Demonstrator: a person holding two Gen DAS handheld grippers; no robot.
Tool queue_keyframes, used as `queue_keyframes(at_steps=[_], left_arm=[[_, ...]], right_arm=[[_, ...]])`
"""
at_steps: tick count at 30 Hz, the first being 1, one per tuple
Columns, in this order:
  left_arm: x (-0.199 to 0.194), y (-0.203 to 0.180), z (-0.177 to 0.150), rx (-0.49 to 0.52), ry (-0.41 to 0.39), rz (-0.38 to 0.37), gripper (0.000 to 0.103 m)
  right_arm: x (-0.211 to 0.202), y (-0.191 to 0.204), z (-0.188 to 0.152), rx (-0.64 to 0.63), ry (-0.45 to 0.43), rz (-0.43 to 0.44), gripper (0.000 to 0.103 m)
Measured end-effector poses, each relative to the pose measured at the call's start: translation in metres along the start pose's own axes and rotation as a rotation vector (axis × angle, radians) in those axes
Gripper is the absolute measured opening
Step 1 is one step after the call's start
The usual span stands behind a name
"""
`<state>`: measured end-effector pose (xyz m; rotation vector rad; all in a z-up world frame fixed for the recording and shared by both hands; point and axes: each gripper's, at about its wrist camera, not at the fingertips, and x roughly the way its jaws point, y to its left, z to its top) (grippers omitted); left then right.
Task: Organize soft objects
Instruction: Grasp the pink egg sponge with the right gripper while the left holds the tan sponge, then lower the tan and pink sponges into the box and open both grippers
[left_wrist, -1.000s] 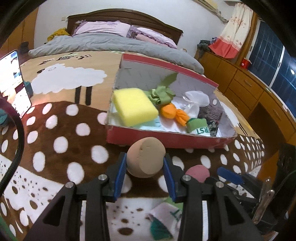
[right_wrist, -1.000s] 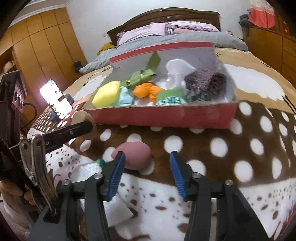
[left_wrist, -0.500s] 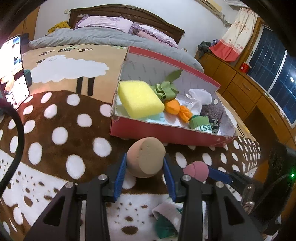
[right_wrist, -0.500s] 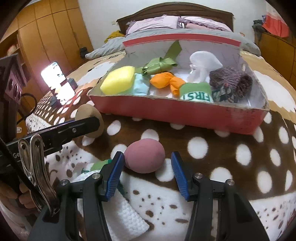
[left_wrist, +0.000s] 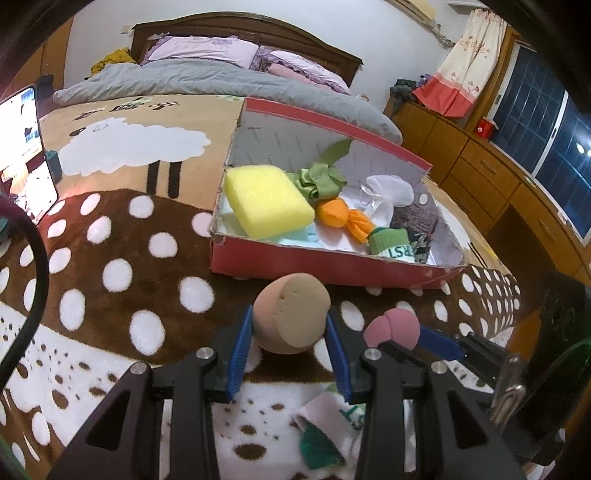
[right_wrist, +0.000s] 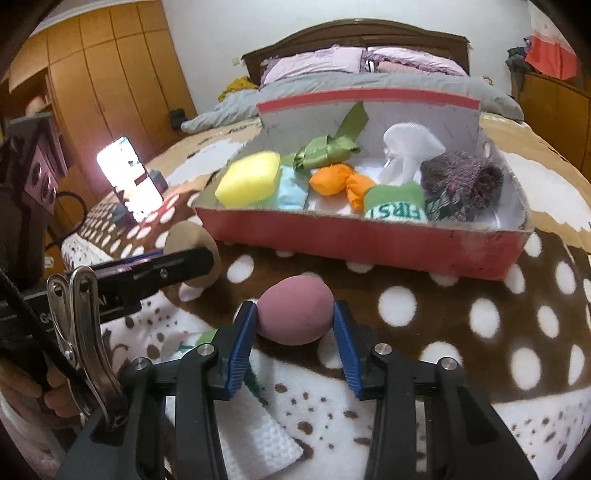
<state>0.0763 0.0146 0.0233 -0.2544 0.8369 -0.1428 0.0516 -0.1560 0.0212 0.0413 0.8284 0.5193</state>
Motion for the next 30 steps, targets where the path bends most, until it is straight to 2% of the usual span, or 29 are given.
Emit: queue_keyframes(at_steps=[13,23,30], left_arm=[[-0.010,-0.020,0.007,0.046,-0.030,-0.002,0.040],[-0.010,-0.042,0.033,0.101,-0.064,-0.018,0.040],[0.004,-0.061,0.056,0.151,-0.066,-0.051,0.040]], right_arm=[[-0.034,-0.018,0.001,0.040,-0.078,-0.022,0.043],[-0.050,-0.030,0.015,0.044,-0.106,-0.049,0.043],[-0.057,-0.035,0.028,0.029,-0.119,-0.070,0.043]])
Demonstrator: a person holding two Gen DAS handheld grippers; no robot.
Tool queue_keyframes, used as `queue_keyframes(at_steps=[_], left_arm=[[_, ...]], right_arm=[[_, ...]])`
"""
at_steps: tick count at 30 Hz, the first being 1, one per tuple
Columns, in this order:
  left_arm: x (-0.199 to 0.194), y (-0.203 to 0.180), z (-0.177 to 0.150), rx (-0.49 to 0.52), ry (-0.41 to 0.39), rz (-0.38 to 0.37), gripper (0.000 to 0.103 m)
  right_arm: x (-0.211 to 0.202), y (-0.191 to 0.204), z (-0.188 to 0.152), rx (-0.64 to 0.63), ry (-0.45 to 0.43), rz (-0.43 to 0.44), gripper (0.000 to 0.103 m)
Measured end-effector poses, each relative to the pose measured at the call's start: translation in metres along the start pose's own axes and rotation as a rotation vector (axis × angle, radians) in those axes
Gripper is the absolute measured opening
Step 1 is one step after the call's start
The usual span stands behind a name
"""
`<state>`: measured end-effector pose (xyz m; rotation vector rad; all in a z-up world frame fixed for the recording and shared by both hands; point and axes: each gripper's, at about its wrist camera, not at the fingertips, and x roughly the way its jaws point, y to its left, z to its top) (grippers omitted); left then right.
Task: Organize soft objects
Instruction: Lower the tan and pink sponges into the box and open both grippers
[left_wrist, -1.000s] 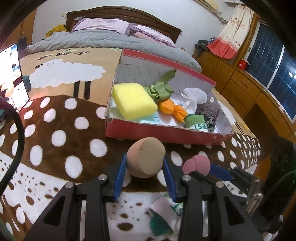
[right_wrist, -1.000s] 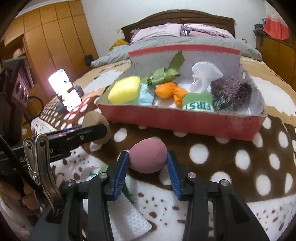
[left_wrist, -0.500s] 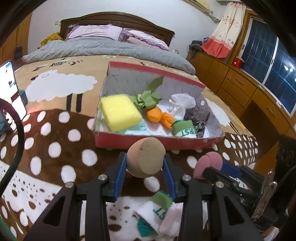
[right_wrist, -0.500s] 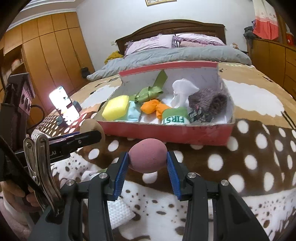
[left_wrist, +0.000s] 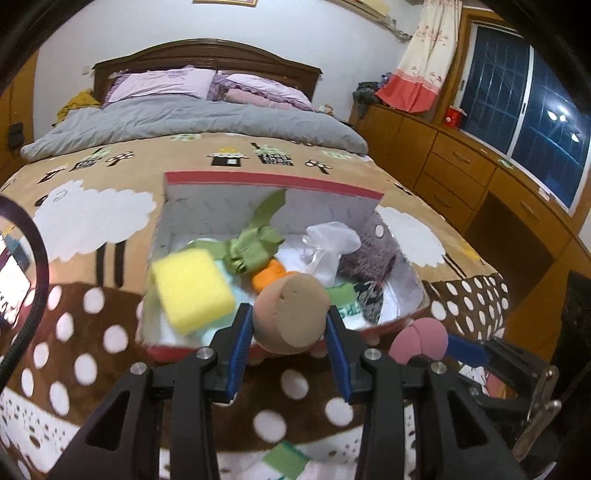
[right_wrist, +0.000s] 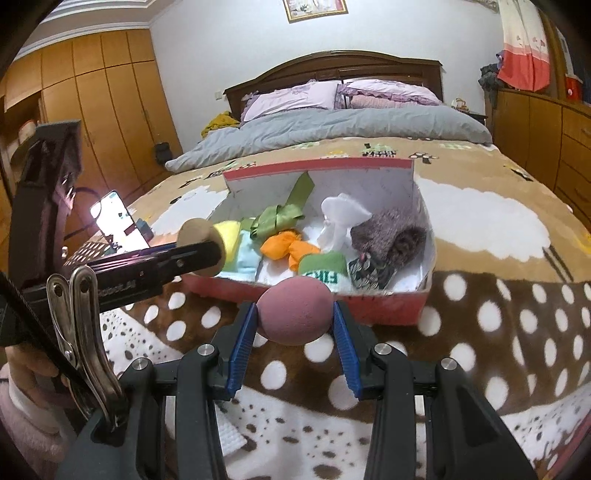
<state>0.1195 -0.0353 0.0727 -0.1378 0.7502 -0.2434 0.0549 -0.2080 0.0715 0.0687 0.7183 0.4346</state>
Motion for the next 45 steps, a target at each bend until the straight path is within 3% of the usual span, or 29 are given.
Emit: queue_keyframes(at_steps=[15,30,40,45], left_arm=[[0.059,0.013,0.002,-0.044,0.080,0.001,0.040],[0.067,0.016,-0.006,-0.031,0.084,0.025,0.041],[0.067,0.014,-0.007,-0.029,0.082,0.028,0.041],[0.066,0.010,-0.008,-0.011,0.082,0.032,0.047]], right_arm=[[0.010,-0.022,0.041,-0.035,-0.024,-0.090,0.043],[0.082,-0.055,0.089,-0.001,-0.006,-0.152,0.043],[0.127,-0.068,0.085,-0.010,0.065,-0.214,0.043],[0.129,-0.067,0.079,-0.027,0.060,-0.215,0.045]])
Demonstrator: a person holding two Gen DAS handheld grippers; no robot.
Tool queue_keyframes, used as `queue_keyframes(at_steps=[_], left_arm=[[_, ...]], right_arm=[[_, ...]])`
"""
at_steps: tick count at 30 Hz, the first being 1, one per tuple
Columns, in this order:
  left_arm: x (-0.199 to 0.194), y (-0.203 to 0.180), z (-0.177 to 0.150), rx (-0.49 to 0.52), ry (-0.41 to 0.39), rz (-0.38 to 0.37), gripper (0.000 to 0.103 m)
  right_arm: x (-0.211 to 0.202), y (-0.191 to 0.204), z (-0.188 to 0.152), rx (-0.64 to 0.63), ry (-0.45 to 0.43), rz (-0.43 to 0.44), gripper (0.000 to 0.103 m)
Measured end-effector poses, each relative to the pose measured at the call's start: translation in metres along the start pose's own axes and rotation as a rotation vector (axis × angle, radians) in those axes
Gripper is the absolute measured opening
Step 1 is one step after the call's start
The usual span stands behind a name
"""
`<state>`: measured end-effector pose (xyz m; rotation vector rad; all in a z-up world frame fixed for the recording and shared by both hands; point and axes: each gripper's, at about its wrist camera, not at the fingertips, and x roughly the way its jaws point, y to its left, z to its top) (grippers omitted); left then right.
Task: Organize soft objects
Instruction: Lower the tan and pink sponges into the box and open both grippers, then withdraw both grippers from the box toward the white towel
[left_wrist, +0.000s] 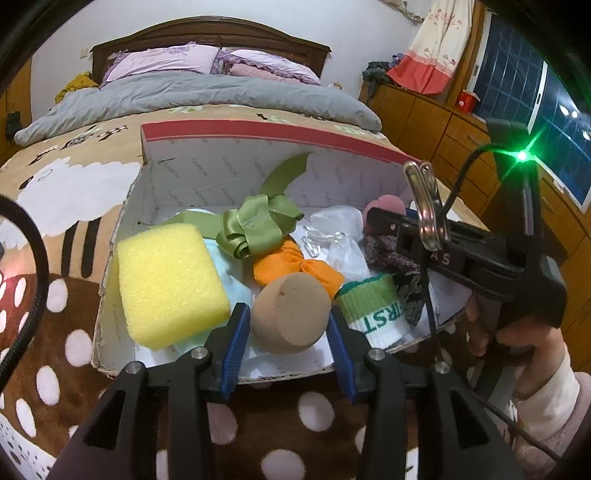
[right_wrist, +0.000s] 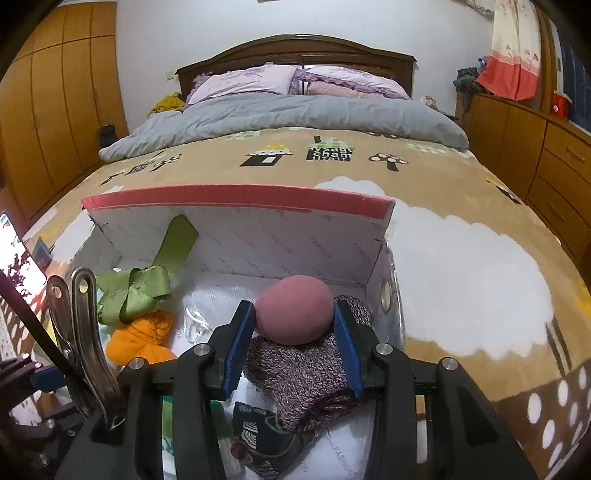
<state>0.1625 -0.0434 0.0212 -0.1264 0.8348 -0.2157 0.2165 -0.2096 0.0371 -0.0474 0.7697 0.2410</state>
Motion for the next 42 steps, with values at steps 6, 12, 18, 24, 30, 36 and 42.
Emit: queue_keyframes(at_steps=[6,12,18,24,30,36,42], left_arm=[[-0.001,-0.003,0.000,0.001,-0.001,0.000,0.062],[-0.006,-0.004,0.002,-0.004,-0.011,-0.001,0.064],[-0.020,-0.004,0.006,-0.004,-0.036,-0.009,0.064],[-0.040,-0.005,0.003,0.004,-0.049,-0.005,0.064],[-0.064,0.002,-0.008,-0.007,-0.041,-0.009,0.065],[-0.082,0.011,-0.026,-0.019,-0.045,0.012,0.065],[-0.091,0.024,-0.046,-0.059,-0.011,0.013,0.065]], right_arm=[[-0.007,-0.007,-0.001,0.045,-0.017,0.020,0.056],[-0.018,-0.011,-0.003,0.050,-0.033,0.038,0.061],[-0.034,-0.007,-0.001,0.045,-0.063,0.059,0.062],[-0.059,-0.002,-0.005,0.043,-0.084,0.083,0.062],[-0.090,0.003,-0.024,0.054,-0.086,0.100,0.062],[-0.113,0.019,-0.054,0.026,-0.070,0.120,0.062],[-0.124,0.032,-0.084,-0.016,-0.031,0.097,0.062]])
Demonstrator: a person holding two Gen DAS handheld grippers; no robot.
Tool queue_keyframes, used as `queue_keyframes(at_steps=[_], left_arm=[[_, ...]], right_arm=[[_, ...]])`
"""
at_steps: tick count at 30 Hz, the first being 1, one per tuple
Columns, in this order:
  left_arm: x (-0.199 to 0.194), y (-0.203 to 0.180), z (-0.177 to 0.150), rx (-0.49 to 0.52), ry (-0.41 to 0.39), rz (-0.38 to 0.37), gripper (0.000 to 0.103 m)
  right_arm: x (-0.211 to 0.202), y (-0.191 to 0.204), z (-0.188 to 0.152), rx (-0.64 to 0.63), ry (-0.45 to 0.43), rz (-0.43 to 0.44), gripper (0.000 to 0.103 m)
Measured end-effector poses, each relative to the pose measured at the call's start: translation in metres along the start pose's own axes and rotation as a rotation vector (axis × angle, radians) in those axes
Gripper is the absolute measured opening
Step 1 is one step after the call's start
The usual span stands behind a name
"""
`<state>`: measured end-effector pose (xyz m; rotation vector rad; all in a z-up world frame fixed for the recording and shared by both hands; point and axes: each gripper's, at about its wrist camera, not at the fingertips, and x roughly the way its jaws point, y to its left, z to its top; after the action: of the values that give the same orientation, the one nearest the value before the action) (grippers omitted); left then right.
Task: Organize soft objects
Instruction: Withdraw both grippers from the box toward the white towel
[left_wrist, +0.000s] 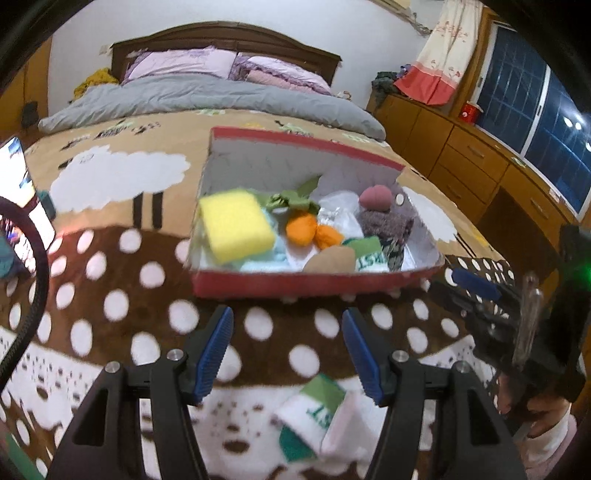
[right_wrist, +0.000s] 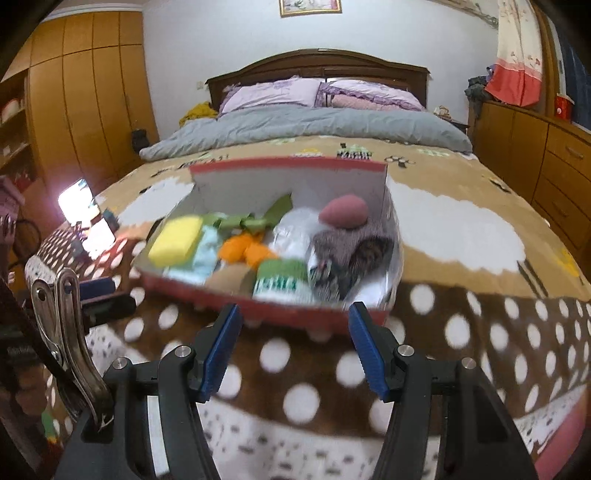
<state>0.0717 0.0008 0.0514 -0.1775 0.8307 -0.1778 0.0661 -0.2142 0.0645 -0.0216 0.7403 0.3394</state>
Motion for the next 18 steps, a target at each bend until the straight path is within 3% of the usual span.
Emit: queue_keyframes(at_steps=[10,18], left_arm=[[-0.021,0.006,-0.033,0.006,0.003,0.038,0.065],[-0.028,0.015,-0.057,-0.012,0.015,0.033,0.065]], right_arm=[[-0.024,0.025,-0.038,0.003,0.030,0.088,0.062],[-0.030,0.060,-0.070,-0.106,0.067,0.182,0.062]])
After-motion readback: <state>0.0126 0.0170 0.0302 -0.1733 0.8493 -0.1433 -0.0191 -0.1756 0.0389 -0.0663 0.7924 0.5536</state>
